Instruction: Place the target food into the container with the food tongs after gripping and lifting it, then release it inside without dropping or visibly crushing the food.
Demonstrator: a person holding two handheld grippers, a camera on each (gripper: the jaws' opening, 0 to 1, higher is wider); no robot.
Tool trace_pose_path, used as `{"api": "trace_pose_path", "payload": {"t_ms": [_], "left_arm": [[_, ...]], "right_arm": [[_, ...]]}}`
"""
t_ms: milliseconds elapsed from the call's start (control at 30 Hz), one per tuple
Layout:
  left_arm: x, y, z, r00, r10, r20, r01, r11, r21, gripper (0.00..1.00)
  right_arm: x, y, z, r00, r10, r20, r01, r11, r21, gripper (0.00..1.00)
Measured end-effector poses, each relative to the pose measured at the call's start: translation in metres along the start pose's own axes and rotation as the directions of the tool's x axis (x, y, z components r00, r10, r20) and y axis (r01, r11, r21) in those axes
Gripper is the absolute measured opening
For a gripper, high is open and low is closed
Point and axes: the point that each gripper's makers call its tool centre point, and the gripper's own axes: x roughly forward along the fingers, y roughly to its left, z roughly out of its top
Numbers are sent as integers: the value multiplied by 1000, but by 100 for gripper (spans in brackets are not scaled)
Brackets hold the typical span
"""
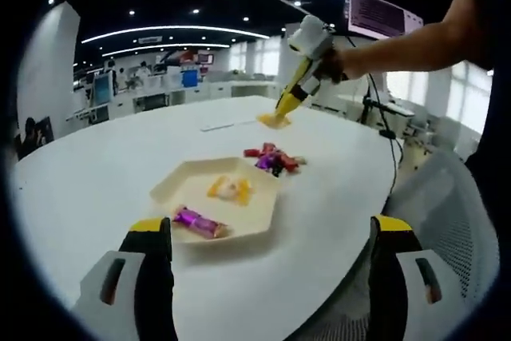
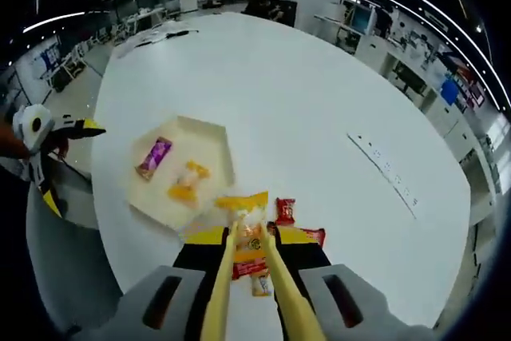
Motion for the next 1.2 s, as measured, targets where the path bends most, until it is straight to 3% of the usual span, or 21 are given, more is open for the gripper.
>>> {"api": "trace_pose_path", "payload": {"t_ms": [33,100,133,200,333,533,633,867,1067,1200], "left_arm": [[1,0,-2,1000,-10,-1,10,1000,-13,100],[1,-12,1,995,-96,15,97,992,-84,100],[1,-14,1,993,-115,13,116,990,-77,100],[1,-12,-3,995,-104,4,104,994,20,100],[0,-14,3,995,-89,35,88,995,48,99],[-1,-9,-4,999,-52,3,51,995,87,100],[-2,-11,-3,999,-50,9,48,991,122,99],[-1,-5,-5,1000,-29,-2,29,994,103,99],[-1,-11,-4,999,-47,2,46,991,126,99],[-1,-8,-8,999,-39,-7,40,994,103,99]], "right_arm": [[1,6,7,1000,5,6,-5,1000,5,21],[6,19,22,1000,18,16,-18,1000,5,21],[8,25,28,1000,21,20,-21,1000,-6,21],[15,38,40,999,31,21,-30,999,-19,20],[27,66,65,998,57,20,-56,997,-52,21],[38,95,84,997,81,8,-80,993,-90,21],[42,101,87,996,87,3,-86,990,-112,21],[39,109,94,993,112,24,-107,984,-143,24],[29,102,94,994,104,43,-98,986,-133,24],[20,97,94,991,115,62,-105,983,-151,24]]}}
